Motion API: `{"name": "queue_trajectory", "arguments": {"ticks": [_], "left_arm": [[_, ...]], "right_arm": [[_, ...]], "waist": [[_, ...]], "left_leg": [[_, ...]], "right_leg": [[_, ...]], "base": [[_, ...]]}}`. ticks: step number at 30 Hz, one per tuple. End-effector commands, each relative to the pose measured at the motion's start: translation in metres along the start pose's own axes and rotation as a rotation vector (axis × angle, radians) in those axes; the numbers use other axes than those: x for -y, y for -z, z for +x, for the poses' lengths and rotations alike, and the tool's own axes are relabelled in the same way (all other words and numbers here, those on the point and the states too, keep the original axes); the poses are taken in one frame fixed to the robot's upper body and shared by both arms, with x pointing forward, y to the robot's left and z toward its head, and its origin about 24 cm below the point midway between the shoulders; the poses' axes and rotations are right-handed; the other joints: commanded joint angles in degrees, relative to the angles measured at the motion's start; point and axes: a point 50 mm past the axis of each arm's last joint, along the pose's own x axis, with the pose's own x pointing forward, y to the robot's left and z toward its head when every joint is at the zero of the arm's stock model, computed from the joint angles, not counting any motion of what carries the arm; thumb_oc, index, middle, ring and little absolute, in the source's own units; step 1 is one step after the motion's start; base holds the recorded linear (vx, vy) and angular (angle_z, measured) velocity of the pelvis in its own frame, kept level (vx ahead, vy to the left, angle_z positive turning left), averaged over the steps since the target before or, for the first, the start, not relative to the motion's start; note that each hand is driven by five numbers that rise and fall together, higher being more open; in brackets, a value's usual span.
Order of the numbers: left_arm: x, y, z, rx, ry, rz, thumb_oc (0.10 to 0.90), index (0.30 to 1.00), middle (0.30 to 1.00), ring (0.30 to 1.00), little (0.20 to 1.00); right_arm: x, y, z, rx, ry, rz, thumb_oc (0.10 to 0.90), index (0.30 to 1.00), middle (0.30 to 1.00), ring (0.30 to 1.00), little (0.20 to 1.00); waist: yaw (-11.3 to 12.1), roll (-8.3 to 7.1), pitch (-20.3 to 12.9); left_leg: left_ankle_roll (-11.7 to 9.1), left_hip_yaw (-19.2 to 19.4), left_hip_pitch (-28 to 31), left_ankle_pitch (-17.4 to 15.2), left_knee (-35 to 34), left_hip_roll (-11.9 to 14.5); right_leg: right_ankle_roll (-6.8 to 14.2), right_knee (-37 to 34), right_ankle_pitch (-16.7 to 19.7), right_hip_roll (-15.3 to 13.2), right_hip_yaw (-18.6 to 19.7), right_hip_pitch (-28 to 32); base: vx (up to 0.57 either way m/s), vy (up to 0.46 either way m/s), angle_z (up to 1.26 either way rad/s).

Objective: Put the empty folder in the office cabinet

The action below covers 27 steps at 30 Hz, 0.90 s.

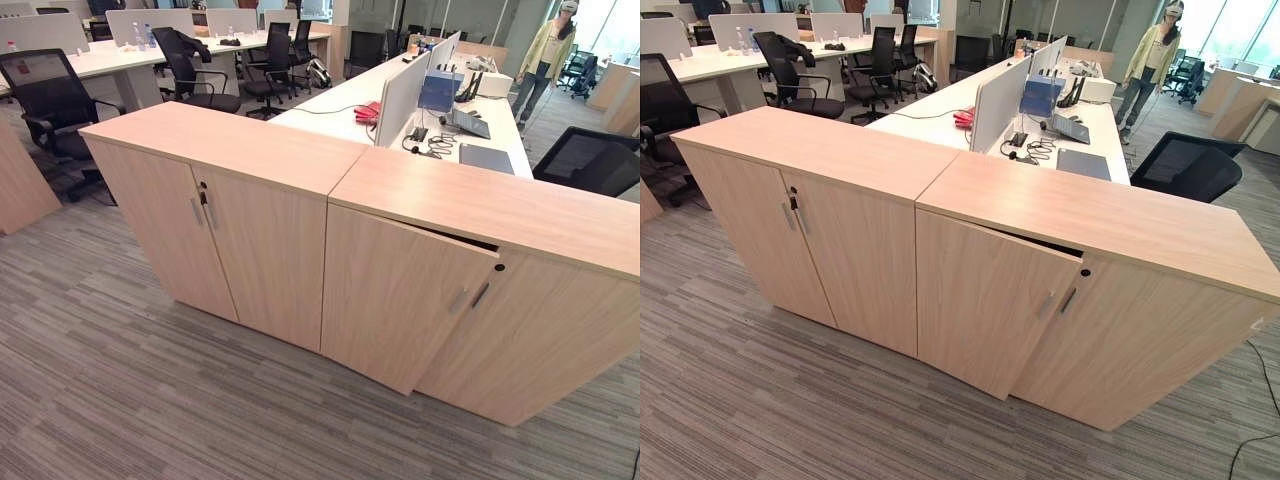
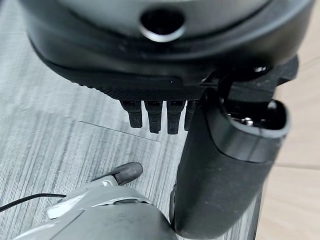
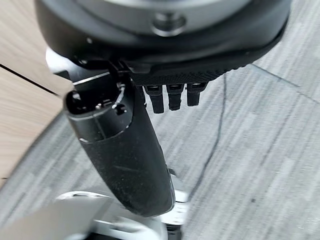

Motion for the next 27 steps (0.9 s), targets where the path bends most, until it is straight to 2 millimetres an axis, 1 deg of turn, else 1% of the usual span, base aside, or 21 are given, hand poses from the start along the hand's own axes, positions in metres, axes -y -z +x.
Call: {"name": "queue_trajectory", "arguments": {"ticks": [1, 2, 3, 4, 5, 6, 7, 8, 9, 10, 11, 14, 15, 17, 18, 19, 20, 23, 27], "left_arm": [[0.011, -0.022, 0.003, 0.059, 0.014, 0.069, 0.8, 0.9, 0.9, 0.9, 0.9], [0.012, -0.029, 0.003, 0.081, 0.019, 0.119, 0.8, 0.9, 0.9, 0.9, 0.9], [0.019, -0.045, 0.004, 0.144, 0.048, 0.265, 0.8, 0.9, 0.9, 0.9, 0.9], [0.019, -0.045, 0.004, 0.144, 0.048, 0.266, 0.8, 0.9, 0.9, 0.9, 0.9], [0.025, -0.06, 0.003, 0.207, 0.065, 0.393, 0.8, 0.9, 0.9, 0.9, 0.9], [0.025, -0.06, 0.003, 0.207, 0.065, 0.393, 0.8, 0.9, 0.9, 0.9, 0.9], [0.031, -0.073, 0.001, 0.26, 0.078, 0.461, 0.8, 0.9, 0.9, 0.9, 0.9], [0.031, -0.073, 0.001, 0.26, 0.078, 0.461, 0.8, 0.9, 0.9, 0.9, 0.9], [0.036, -0.083, 0.0, 0.296, 0.085, 0.487, 0.8, 0.9, 0.9, 0.9, 0.9], [0.036, -0.083, 0.0, 0.296, 0.085, 0.488, 0.8, 0.9, 0.9, 0.9, 0.9], [0.043, -0.091, -0.001, 0.329, 0.103, 0.545, 0.8, 0.9, 0.9, 0.9, 0.9], [0.048, -0.096, -0.002, 0.352, 0.113, 0.609, 0.8, 0.9, 0.9, 0.9, 0.9], [0.052, -0.096, -0.003, 0.362, 0.126, 0.664, 0.8, 0.9, 0.9, 0.9, 0.9], [0.052, -0.096, -0.003, 0.36, 0.123, 0.671, 0.8, 0.9, 0.9, 0.9, 0.9], [0.047, -0.091, -0.001, 0.337, 0.105, 0.634, 0.8, 0.9, 0.9, 0.9, 0.9], [0.047, -0.091, -0.001, 0.337, 0.105, 0.633, 0.8, 0.9, 0.9, 0.9, 0.9], [0.039, -0.085, 0.0, 0.302, 0.083, 0.56, 0.8, 0.9, 0.9, 0.9, 0.9], [0.025, -0.071, 0.003, 0.238, 0.041, 0.455, 0.8, 0.9, 0.9, 0.9, 0.9], [0.015, -0.053, 0.004, 0.165, 0.017, 0.327, 0.8, 0.9, 0.9, 0.9, 0.9]], "right_arm": [[0.024, -0.021, -0.001, 0.038, 0.064, -0.058, 0.8, 0.9, 0.9, 0.9, 0.9], [0.025, -0.022, -0.001, 0.042, 0.066, -0.057, 0.8, 0.9, 0.9, 0.9, 0.9], [0.025, -0.023, -0.001, 0.048, 0.064, -0.074, 0.8, 0.9, 0.9, 0.9, 0.9], [0.025, -0.023, -0.001, 0.048, 0.064, -0.074, 0.8, 0.9, 0.9, 0.9, 0.9], [0.024, -0.022, -0.001, 0.046, 0.061, -0.092, 0.8, 0.9, 0.9, 0.9, 0.9], [0.024, -0.022, -0.001, 0.046, 0.061, -0.092, 0.8, 0.9, 0.9, 0.9, 0.9], [0.025, -0.022, -0.001, 0.048, 0.064, -0.106, 0.8, 0.9, 0.9, 0.9, 0.9], [0.025, -0.022, -0.001, 0.048, 0.065, -0.105, 0.8, 0.9, 0.9, 0.9, 0.9], [0.027, -0.025, -0.001, 0.056, 0.071, -0.115, 0.8, 0.9, 0.9, 0.9, 0.9], [0.027, -0.025, -0.001, 0.056, 0.071, -0.115, 0.8, 0.9, 0.9, 0.9, 0.9], [0.027, -0.027, -0.001, 0.064, 0.071, -0.119, 0.8, 0.9, 0.9, 0.9, 0.9], [0.026, -0.028, -0.001, 0.065, 0.071, -0.124, 0.8, 0.9, 0.9, 0.9, 0.9], [0.026, -0.027, -0.001, 0.061, 0.069, -0.127, 0.8, 0.9, 0.9, 0.9, 0.9], [0.026, -0.026, -0.001, 0.058, 0.071, -0.127, 0.8, 0.9, 0.9, 0.9, 0.9], [0.027, -0.025, -0.001, 0.055, 0.075, -0.124, 0.8, 0.9, 0.9, 0.9, 0.9], [0.027, -0.025, -0.001, 0.055, 0.075, -0.124, 0.8, 0.9, 0.9, 0.9, 0.9], [0.029, -0.024, -0.001, 0.052, 0.079, -0.122, 0.8, 0.9, 0.9, 0.9, 0.9], [0.031, -0.022, -0.001, 0.045, 0.084, -0.118, 0.8, 0.9, 0.9, 0.9, 0.9], [0.032, -0.021, -0.002, 0.039, 0.088, -0.108, 0.8, 0.9, 0.9, 0.9, 0.9]], "waist": [[0.02, 0.87, 2.72], [-0.13, 0.99, 2.75], [-0.57, 1.22, 2.9], [-0.54, 1.22, 2.91], [-0.94, 1.47, 2.98], [-0.93, 1.47, 2.98], [-1.29, 1.67, 3.11], [-1.28, 1.67, 3.11], [-1.56, 1.79, 3.15], [-1.54, 1.8, 3.16], [-1.87, 1.88, 3.24], [-2.1, 1.99, 3.34], [-2.38, 2.09, 3.36], [-2.41, 2.1, 3.38], [-2.43, 2.1, 3.44], [-2.43, 2.1, 3.45], [-2.24, 2.05, 3.53], [-2.02, 1.93, 3.4], [-1.65, 1.78, 3.35]], "left_leg": [[-2.27, -1.3, 0.85, -4.79, -0.09, -0.25], [-2.29, -1.27, 0.83, -4.8, -0.09, -0.25], [-2.25, -1.21, 0.78, -4.86, -0.09, -0.24], [-2.25, -1.2, 0.8, -4.87, -0.09, -0.24], [-2.2, -1.08, 0.75, -4.97, -0.09, -0.26], [-2.2, -1.08, 0.75, -4.97, -0.09, -0.26], [-2.16, -0.91, 0.66, -5.04, -0.09, -0.25], [-2.16, -0.9, 0.66, -5.04, -0.09, -0.25], [-2.13, -0.82, 0.67, -5.1, -0.09, -0.26], [-2.13, -0.81, 0.68, -5.1, -0.09, -0.26], [-2.11, -0.65, 0.7, -5.18, -0.09, -0.23], [-2.09, -0.49, 0.72, -5.27, -0.09, -0.18], [-2.07, -0.3, 0.79, -5.43, -0.09, -0.15], [-2.06, -0.15, 0.84, -5.5, -0.09, -0.12], [-2.04, 0.02, 0.97, -5.58, -0.09, -0.13], [-2.04, 0.03, 0.99, -5.58, -0.09, -0.12], [-2.04, 0.08, 1.07, -5.59, -0.09, -0.08], [-2.07, 0.16, 1.38, -5.7, -0.09, -0.06], [-2.12, 0.08, 1.8, -5.83, -0.09, -0.08]], "right_leg": [[3.24, 0.31, -7.4, 2.29, 0.57, 3.2], [3.25, 0.31, -7.36, 2.26, 0.56, 3.14], [3.31, 0.31, -7.2, 2.2, 0.7, 3.05], [3.31, 0.31, -7.2, 2.21, 0.71, 3.06], [3.4, 0.31, -7.09, 2.18, 0.89, 2.93], [3.4, 0.31, -7.09, 2.18, 0.89, 2.93], [3.45, 0.31, -7.01, 2.21, 1.03, 2.77], [3.45, 0.31, -7.01, 2.22, 1.04, 2.77], [3.48, 0.31, -6.98, 2.23, 1.22, 2.72], [3.48, 0.31, -6.98, 2.23, 1.23, 2.73], [3.51, 0.31, -6.97, 2.22, 1.35, 2.66], [3.52, 0.31, -6.96, 2.3, 1.58, 2.61], [3.6, 0.31, -6.97, 2.34, 1.77, 2.56], [3.62, 0.31, -6.95, 2.37, 1.88, 2.55], [3.61, 0.31, -6.93, 2.44, 2.03, 2.52], [3.61, 0.31, -6.93, 2.44, 2.04, 2.53], [3.56, 0.31, -6.91, 2.47, 2.16, 2.56], [3.45, 0.31, -7.09, 2.52, 2.19, 2.79], [3.38, 0.31, -7.35, 2.6, 2.16, 3.18]], "base": [[0.0, 0.0, 0.0], [0.0, 0.0, 0.0], [0.0, 0.0, 0.0], [0.0, 0.0, 0.0], [0.0, 0.0, 0.0], [0.0, 0.0, 0.0], [0.0, 0.0, 0.0], [-0.01, 0.01, -0.06], [0.0, 0.003, -0.06], [0.0, 0.004, -0.08], [0.0, 0.002, -0.04], [0.0, 0.001, -0.01], [0.0, 0.0, 0.0], [0.0, 0.001, -0.02], [0.01, 0.002, -0.05], [0.01, 0.0, -0.08], [0.01, -0.002, -0.08], [0.02, -0.001, -0.06], [0.01, -0.001, -0.01]]}}
